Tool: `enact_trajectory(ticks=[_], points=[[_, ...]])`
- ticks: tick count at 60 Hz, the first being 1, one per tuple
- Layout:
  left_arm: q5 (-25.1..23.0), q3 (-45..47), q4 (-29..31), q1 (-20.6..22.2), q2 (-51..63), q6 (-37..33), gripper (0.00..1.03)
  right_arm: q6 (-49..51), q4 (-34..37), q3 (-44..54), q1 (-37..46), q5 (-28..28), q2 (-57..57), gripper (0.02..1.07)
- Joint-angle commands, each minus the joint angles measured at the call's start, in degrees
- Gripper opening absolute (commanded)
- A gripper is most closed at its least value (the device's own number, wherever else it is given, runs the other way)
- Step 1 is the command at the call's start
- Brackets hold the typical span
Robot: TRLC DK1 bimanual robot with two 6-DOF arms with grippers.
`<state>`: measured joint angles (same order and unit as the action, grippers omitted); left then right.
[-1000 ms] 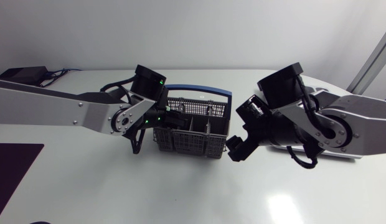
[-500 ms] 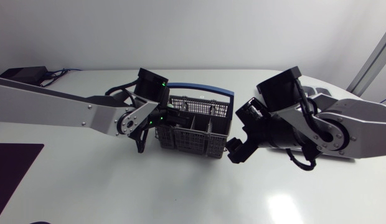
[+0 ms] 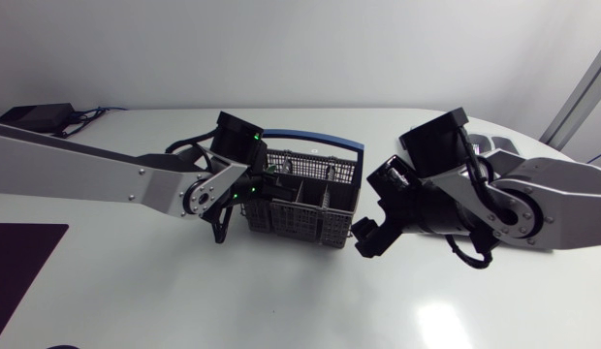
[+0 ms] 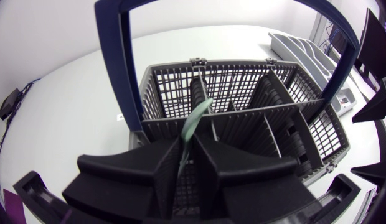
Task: Unload the cutlery basket into the drawer organizer.
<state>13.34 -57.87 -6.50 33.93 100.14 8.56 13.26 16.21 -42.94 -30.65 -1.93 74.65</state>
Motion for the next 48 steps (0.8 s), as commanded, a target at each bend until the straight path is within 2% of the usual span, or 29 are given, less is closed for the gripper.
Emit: enact_trajectory(ticks=[1, 20, 37, 48], points=[[-0.34, 2.67, 0.70, 0.34, -1.61, -0.47, 0.14, -0.07, -0.39, 1.54, -0.28, -0.26, 0.41, 0.94], [-0.78, 0.91, 0.26, 0.43, 0.32, -2.23, 0.15, -0.07, -0.39, 1.63, -0.55, -0.26, 0.41, 0.94], [-7.19, -0.14, 0.09, -2.03, 1.29, -5.48, 0.21, 0.37, -0.39, 2.07, -0.37, -0.26, 0.05, 0.94], [-13.43, 0.65, 0.44, -6.69, -0.21, -7.06, 0.21, 1.07, -0.47, 2.42, 0.07, -0.18, -0.21, 0.95]])
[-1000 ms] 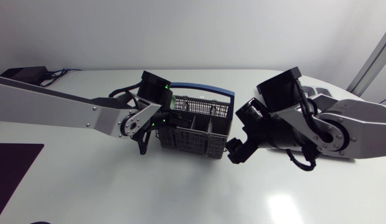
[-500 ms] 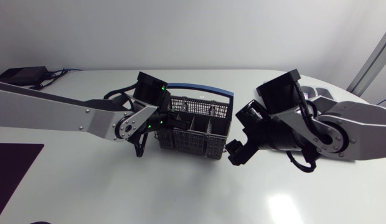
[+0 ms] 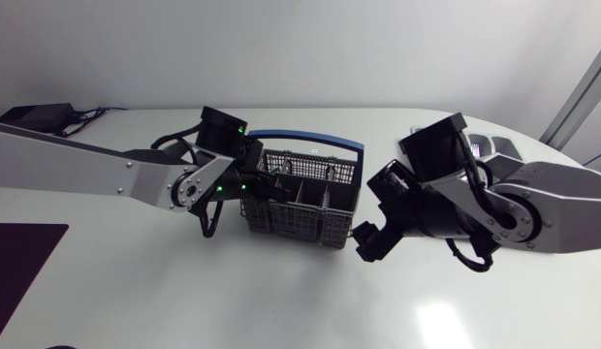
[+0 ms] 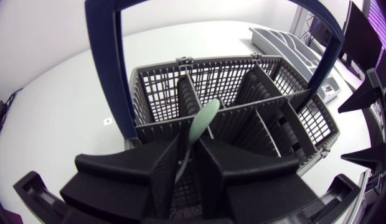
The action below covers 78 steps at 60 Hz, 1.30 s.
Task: Unload the cutlery basket into the drawer organizer.
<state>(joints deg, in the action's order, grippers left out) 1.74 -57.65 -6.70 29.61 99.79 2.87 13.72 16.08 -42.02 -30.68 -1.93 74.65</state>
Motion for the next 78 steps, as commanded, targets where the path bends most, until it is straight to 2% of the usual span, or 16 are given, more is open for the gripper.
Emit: enact_trajectory(ticks=[1, 6, 13, 32, 44, 49, 55, 65, 78], points=[[-2.62, 0.61, 0.63, -2.97, -0.30, -1.47, 0.22, 0.70, -0.43, 1.59, 0.09, -0.18, -0.21, 0.95], [-6.31, 1.49, 0.81, -5.26, -2.49, -1.73, 0.23, 0.79, -0.69, 1.68, 0.18, -0.18, -0.21, 0.96], [-9.12, 2.36, 1.16, -6.40, -6.18, -1.73, 0.23, 0.79, -1.05, 1.50, 0.18, -0.09, 0.32, 0.96], [-9.56, 3.51, 1.43, -4.82, -9.35, -2.00, 0.23, 0.79, -1.13, 0.89, 0.00, -0.09, 1.29, 0.97], [-11.58, 3.07, 3.01, -5.00, -9.52, -4.10, 0.30, 0.87, -1.13, 0.89, 0.00, -0.09, 1.64, 0.97], [-12.20, 2.28, 5.38, -4.91, -9.88, -4.81, 0.30, 0.87, -1.13, 0.80, -0.09, -0.09, 1.90, 0.97], [-12.55, 1.57, 8.90, -3.24, -11.99, -9.11, 0.38, 0.87, -1.31, 0.71, -0.17, -0.09, 2.16, 0.97], [-11.76, 1.84, 11.97, -1.66, -16.20, -17.29, 0.42, 0.96, -1.40, 0.62, -0.35, -0.18, 2.08, 0.98], [-11.93, 4.39, 13.20, -5.17, -18.58, -23.26, 0.43, 0.96, 1.24, -2.45, -1.05, -0.18, -0.82, 0.98]])
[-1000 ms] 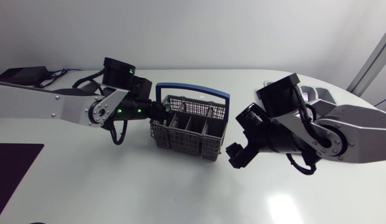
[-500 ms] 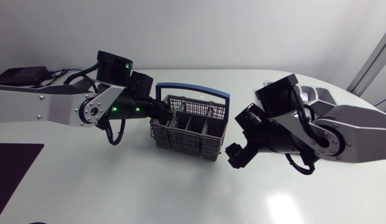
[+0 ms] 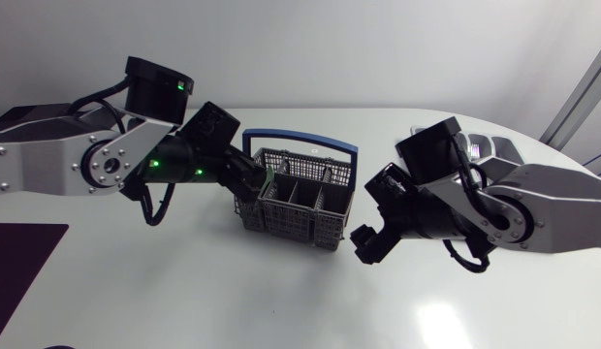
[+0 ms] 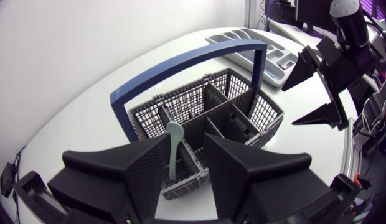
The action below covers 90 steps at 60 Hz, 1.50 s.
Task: Unload the cutlery basket into the drawer organizer.
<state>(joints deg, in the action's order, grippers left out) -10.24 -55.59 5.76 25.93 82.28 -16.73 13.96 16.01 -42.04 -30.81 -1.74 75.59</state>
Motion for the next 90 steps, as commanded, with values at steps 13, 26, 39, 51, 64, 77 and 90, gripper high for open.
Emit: enact_trajectory(ticks=[13, 26, 39, 51, 64, 77, 90], points=[[-3.03, 6.55, -1.01, -8.09, -0.54, -7.79, 0.43, -1.91, 8.16, -10.78, -4.96, -0.28, -2.99, 0.98], [-5.93, 7.52, -3.56, -11.17, 4.91, -10.16, 0.43, -6.05, 9.30, -17.99, -8.39, -0.20, 3.42, 0.97], [-6.02, 7.08, -5.41, -9.23, 9.39, -10.34, 0.43, -8.86, 10.09, -25.37, -9.27, -0.20, 11.68, 0.97], [-6.11, 8.04, -5.76, -5.10, 9.83, -9.99, 0.43, -9.91, 8.51, -26.42, -9.62, -0.28, 14.23, 0.97], [-6.28, 9.98, -5.76, -2.99, 7.98, -9.90, 0.43, -10.79, 5.79, -25.72, -8.13, -0.37, 15.46, 0.97], [-9.10, 11.91, -5.58, -5.19, 3.41, -9.90, 0.43, -10.97, 1.48, -25.81, -7.69, -0.02, 18.71, 0.97], [-9.97, 14.37, -5.32, -5.19, -0.54, -9.90, 0.43, -11.76, -1.77, -26.86, -7.43, 1.12, 21.61, 0.93]])
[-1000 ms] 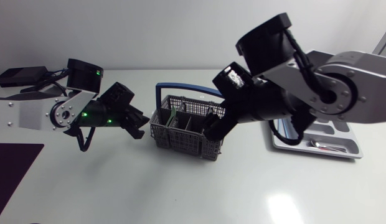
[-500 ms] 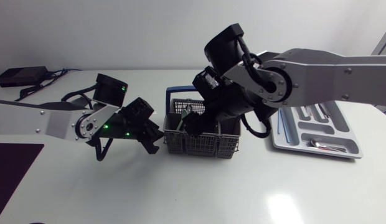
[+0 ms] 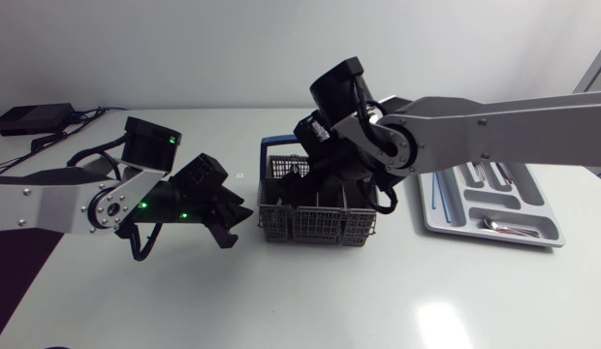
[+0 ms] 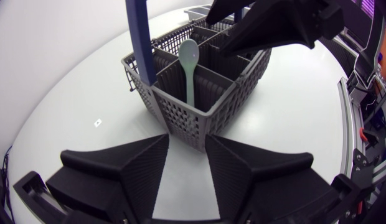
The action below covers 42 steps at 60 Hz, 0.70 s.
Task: Unload the cutlery basket into the drawer organizer.
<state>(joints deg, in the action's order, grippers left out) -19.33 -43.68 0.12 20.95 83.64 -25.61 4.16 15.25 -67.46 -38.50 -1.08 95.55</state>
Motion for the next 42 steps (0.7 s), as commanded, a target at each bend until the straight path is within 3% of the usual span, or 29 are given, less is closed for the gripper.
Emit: enact_trajectory(ticks=[1, 18, 42], points=[[-0.97, 2.64, 0.32, -0.21, -2.25, -1.03, 0.43, -2.05, -1.01, -1.80, 0.18, 0.47, 1.84, 0.93], [-2.55, 4.04, -0.03, -1.61, -4.09, -0.94, 0.43, -3.46, -2.15, -3.38, -0.26, -0.94, 5.53, 0.87], [-3.52, 5.27, -1.26, -1.61, -5.15, 1.17, 0.43, -4.34, -14.72, 3.92, -1.58, -7.36, 5.18, 0.70]])
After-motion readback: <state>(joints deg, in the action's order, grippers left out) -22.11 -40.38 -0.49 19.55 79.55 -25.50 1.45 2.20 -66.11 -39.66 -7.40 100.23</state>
